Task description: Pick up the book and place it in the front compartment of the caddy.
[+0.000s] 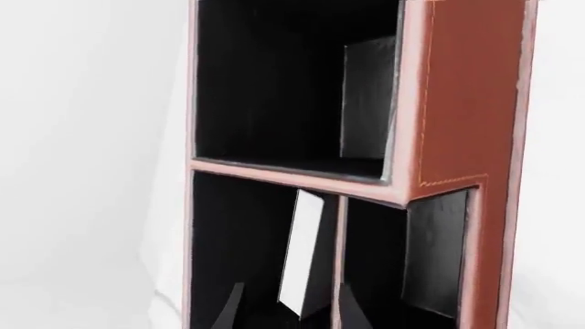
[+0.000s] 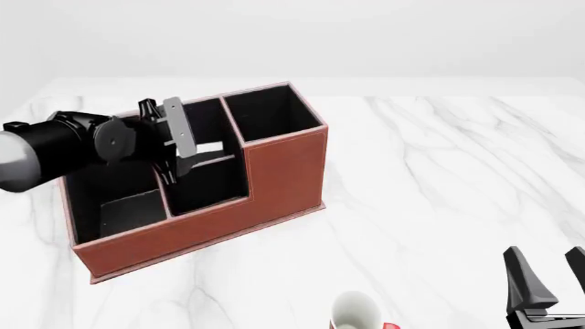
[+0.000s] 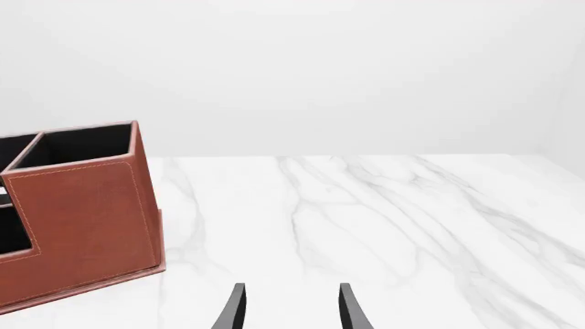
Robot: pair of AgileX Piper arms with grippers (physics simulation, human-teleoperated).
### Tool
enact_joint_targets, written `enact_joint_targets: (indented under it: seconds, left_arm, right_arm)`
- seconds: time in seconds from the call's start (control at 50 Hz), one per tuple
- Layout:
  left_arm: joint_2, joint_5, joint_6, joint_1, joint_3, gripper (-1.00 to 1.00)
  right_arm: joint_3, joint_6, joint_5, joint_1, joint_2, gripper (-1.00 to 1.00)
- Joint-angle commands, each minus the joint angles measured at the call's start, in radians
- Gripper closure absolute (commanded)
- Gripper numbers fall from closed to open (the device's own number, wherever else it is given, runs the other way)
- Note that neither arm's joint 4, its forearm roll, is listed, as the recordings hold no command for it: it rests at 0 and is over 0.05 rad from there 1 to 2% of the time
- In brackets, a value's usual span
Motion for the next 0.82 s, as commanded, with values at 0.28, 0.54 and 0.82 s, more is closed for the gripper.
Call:
enact_joint_targets:
  seconds: [0.28, 0.54, 0.82]
  left_arm:
    - [-0.137, 0.037, 0.003, 0.007, 0.101, -1.0]
    - [-0.296, 0.096, -0.016, -0.022, 0.186, -1.0]
    - [-0.482, 0.15, -0.034, -0.056, 0.294, -1.0]
  right_arm:
    - [0.001, -0.003, 0.0, 0.0, -0.002, -1.0]
    - [0.001, -0.003, 0.0, 0.0, -0.002, -1.0]
    - [0.001, -0.003, 0.0, 0.0, -0.002, -1.0]
